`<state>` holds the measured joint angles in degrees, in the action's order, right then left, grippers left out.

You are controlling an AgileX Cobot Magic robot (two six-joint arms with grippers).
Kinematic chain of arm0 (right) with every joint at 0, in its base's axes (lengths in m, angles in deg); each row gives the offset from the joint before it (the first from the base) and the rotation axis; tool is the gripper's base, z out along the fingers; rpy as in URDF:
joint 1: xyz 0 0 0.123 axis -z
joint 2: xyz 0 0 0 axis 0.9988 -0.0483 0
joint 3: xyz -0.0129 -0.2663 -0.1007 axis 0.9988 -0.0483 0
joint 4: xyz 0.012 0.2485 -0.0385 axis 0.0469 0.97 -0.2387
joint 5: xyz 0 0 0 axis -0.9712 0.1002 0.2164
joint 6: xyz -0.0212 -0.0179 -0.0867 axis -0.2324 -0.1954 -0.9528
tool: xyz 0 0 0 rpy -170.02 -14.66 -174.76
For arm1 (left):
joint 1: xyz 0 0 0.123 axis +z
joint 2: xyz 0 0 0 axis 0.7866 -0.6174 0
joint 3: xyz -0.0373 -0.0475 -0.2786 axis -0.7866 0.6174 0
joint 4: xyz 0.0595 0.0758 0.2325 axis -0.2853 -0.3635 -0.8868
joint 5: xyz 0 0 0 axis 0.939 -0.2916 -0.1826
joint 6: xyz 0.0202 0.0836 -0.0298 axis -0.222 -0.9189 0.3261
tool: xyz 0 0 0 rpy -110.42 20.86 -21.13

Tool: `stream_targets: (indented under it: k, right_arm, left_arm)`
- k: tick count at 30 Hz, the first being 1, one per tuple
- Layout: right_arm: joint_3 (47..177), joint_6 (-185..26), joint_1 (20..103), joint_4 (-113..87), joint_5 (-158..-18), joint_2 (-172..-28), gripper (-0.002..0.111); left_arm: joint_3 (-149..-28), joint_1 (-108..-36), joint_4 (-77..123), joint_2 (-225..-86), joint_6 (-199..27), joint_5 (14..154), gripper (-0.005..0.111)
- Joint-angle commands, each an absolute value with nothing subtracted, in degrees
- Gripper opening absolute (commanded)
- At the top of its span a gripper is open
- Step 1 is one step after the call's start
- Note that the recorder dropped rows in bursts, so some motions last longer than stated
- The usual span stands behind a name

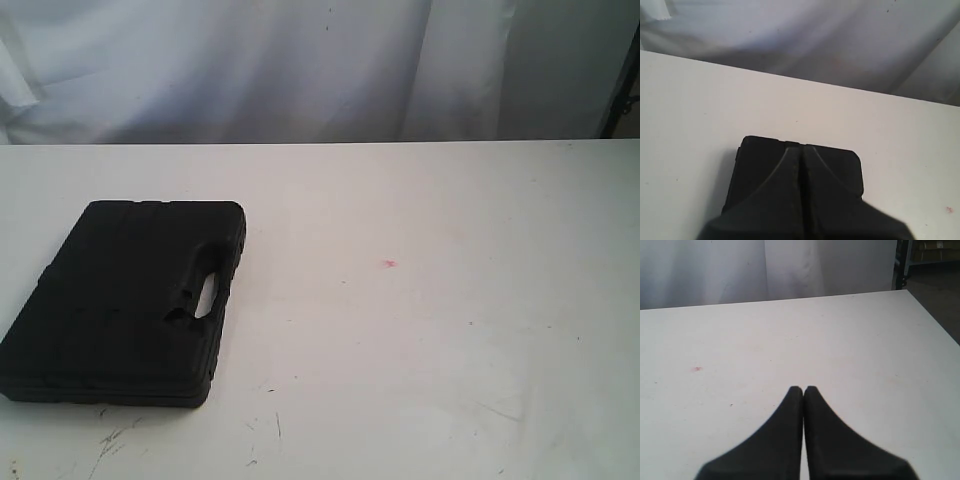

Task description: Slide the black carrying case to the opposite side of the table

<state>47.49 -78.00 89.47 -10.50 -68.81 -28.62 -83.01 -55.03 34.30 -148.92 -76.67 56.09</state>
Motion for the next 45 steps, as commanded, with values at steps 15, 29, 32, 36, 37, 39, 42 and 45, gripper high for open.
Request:
stream_targets:
  k: [15, 29, 32, 36, 37, 39, 42, 45]
  right_arm:
    - [47.28, -78.13, 89.65, -10.53, -69.14, -28.47, 0.000]
    - [47.28, -78.13, 89.65, -10.53, -69.14, -28.47, 0.000]
    - [47.28, -78.13, 89.65, -10.53, -69.14, -28.47, 0.000]
    - [47.28, -78.13, 89.65, -10.53, -69.14, -28.47, 0.000]
    - [47.28, -78.13, 89.65, -10.53, -69.14, -28.47, 0.000]
    - [47.28, -78.13, 89.65, -10.53, -69.14, -28.47, 0.000]
    - [47.28, -78.13, 89.65, -10.53, -69.14, -28.47, 0.000]
    - [47.28, -78.13, 89.65, -10.53, -69.14, -28.47, 0.000]
  left_arm:
    - [-99.94, -64.02, 33.00, -167.92, -80.52, 43.98, 0.000]
    - [-108.88, -74.97, 23.95, -188.06, -67.66, 32.34, 0.000]
    - [-109.03, -76.29, 23.27, -190.79, -65.61, 32.56, 0.000]
    - [-109.03, -76.48, 23.27, -193.79, -63.96, 32.56, 0.000]
    - [-109.03, -76.48, 23.27, -194.31, -63.96, 32.56, 0.000]
    - [-109.03, -76.48, 23.74, -195.06, -63.96, 32.56, 0.000]
    - [-109.03, -76.84, 25.44, -195.91, -63.96, 32.56, 0.003]
    - [-109.03, -77.55, 25.48, -196.53, -62.61, 32.56, 0.008]
